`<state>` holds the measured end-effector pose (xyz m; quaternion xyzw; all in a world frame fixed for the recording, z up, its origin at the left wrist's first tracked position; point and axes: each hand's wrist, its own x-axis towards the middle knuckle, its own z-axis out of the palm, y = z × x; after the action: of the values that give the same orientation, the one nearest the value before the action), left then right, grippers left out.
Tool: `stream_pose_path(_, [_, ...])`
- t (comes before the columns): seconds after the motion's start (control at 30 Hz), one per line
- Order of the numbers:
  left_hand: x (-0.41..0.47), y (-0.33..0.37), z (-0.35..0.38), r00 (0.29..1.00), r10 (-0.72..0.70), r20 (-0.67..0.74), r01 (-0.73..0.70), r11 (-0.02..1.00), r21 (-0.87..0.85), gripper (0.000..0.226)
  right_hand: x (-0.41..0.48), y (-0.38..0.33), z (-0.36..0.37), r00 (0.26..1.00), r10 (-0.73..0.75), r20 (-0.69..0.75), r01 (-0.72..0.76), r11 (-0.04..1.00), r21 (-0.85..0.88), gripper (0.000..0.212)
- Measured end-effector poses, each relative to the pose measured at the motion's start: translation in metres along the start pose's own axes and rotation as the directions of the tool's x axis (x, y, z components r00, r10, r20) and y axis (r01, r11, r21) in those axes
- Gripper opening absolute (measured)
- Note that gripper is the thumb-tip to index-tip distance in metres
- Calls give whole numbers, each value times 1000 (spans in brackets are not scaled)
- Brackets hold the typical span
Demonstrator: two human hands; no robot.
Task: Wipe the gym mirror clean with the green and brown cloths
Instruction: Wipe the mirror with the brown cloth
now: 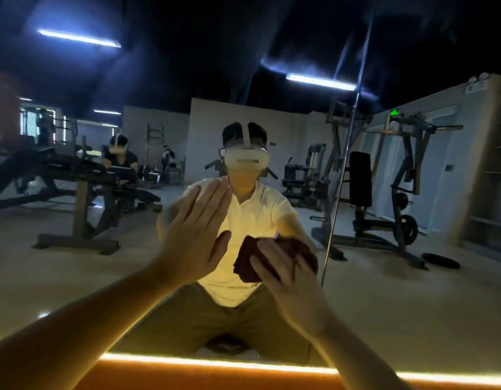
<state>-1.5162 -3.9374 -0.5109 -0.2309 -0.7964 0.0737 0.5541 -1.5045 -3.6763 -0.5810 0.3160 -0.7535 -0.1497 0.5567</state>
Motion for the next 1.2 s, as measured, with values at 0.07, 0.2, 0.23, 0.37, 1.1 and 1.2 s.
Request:
stream_pose_path(0.07, [-6,-1,3,1000,-21,1,21,1000,-11,71,40,43,-17,996,39,-79,-42,999,-29,45])
stream_pose_path(0.2, [-5,6,11,998,-59,-35,59,998,-21,73,136,114,-60,832,477,-284,-481,874,59,43])
stream_pose_path(0.23, [-6,8,12,997,-65,-47,64,998,-26,73,145,113,-59,771,544,-332,-530,836,139,46])
stream_pose_path(0.37, [-7,7,17,995,-73,-63,72,997,-27,72,94,29,-8,795,552,-253,-506,832,226,52])
stream_pose_path(1.1, [-11,12,19,995,-59,-83,59,998,4,71,-3,-68,26,878,472,-76,-438,858,268,39])
stream_pose_path(1.2, [-12,12,17,995,-68,-71,68,998,1,72,-46,-99,29,938,348,-6,-335,909,249,43])
